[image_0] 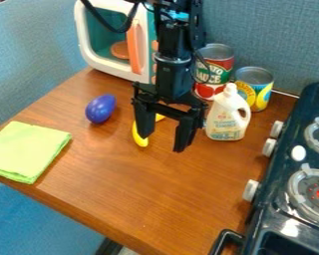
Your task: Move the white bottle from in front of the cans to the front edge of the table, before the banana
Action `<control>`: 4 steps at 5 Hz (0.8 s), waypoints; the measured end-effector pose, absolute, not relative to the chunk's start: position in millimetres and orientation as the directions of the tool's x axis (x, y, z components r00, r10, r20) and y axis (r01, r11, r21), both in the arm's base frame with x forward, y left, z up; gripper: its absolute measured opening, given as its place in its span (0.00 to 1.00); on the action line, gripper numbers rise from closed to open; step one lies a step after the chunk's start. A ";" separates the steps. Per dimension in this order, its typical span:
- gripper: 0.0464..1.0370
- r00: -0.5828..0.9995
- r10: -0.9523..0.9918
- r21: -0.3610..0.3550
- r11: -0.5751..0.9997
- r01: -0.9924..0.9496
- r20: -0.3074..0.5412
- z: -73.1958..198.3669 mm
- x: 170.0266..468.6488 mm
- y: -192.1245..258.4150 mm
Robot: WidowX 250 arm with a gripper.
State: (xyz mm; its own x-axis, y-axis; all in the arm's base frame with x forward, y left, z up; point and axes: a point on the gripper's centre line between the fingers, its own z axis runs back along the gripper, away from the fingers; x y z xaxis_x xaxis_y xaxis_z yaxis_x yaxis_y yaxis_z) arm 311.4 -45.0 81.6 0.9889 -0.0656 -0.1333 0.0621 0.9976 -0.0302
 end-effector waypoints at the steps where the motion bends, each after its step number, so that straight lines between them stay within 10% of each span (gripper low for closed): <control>1: 0.96 0.985 -0.065 -0.028 0.998 0.061 -0.162 73.0 309.3 -45.2; 4: 0.96 0.998 -0.063 -0.136 0.989 0.060 -0.018 137.9 352.1 -75.9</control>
